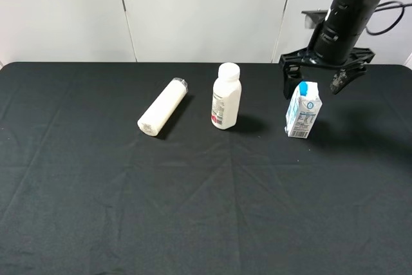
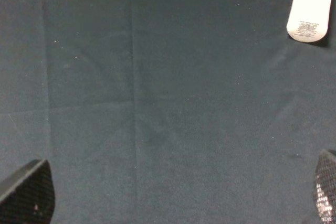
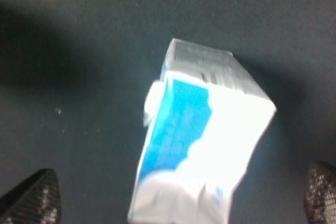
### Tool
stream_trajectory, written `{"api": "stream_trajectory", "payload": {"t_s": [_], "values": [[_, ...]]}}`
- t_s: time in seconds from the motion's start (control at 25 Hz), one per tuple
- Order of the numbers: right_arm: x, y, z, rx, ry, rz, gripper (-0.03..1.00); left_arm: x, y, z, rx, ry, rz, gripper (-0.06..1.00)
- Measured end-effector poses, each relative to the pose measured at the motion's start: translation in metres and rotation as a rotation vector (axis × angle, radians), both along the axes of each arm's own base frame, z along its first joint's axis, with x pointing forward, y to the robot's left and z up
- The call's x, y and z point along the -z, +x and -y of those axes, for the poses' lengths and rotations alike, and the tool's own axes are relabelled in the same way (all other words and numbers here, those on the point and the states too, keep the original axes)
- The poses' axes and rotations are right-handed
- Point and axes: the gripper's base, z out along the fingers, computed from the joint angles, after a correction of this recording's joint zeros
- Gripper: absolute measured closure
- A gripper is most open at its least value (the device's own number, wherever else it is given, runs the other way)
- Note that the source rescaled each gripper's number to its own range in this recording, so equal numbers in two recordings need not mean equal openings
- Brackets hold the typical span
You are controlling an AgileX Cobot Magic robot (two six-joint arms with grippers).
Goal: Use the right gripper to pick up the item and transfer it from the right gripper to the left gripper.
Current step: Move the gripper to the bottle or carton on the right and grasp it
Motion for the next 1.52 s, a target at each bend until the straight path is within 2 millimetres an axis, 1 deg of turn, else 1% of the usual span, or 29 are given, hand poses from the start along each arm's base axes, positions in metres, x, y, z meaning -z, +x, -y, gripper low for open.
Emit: {"api": "stream_trajectory", "payload": {"t_s": [0.08,0.28,0.48,0.72,1.08,1.12,1.16,1.2,1.24,1.28,1.32,1.52], "values": [[0.004,0.001,0.0,0.0,-0.001,-0.004,-0.03,0.0,0.0,0.0,0.0,0.0,0.0,-0.03],[0.031,0.009,-0.002,0.004,-0.012,-0.051,-0.03,0.0,0.0,0.0,0.0,0.0,0.0,-0.03],[0.046,0.014,-0.004,0.006,-0.014,-0.057,-0.03,0.0,0.0,0.0,0.0,0.0,0.0,-0.03],[0.054,0.015,-0.004,0.006,-0.019,-0.075,-0.03,0.0,0.0,0.0,0.0,0.0,0.0,-0.03],[0.054,0.015,-0.004,0.006,-0.019,-0.075,-0.03,0.0,0.0,0.0,0.0,0.0,0.0,-0.03],[0.054,0.015,-0.004,0.006,-0.019,-0.075,0.04,0.0,0.0,0.0,0.0,0.0,0.0,-0.03],[0.054,0.015,-0.004,0.006,-0.019,-0.075,0.19,0.0,0.0,0.0,0.0,0.0,0.0,-0.03],[0.054,0.015,-0.004,0.006,-0.019,-0.075,0.39,0.0,0.0,0.0,0.0,0.0,0.0,-0.03],[0.054,0.015,-0.003,0.004,-0.023,-0.073,0.75,0.0,0.0,0.0,0.0,0.0,0.0,-0.03],[0.054,0.015,-0.003,0.004,-0.023,-0.07,0.97,0.0,0.0,0.0,0.0,0.0,0.0,-0.03],[0.054,0.016,-0.003,0.006,-0.023,-0.067,0.92,0.0,0.0,0.0,0.0,0.0,0.0,-0.03],[0.054,0.016,-0.003,0.005,-0.024,-0.066,0.92,0.0,0.0,0.0,0.0,0.0,0.0,-0.03]]}}
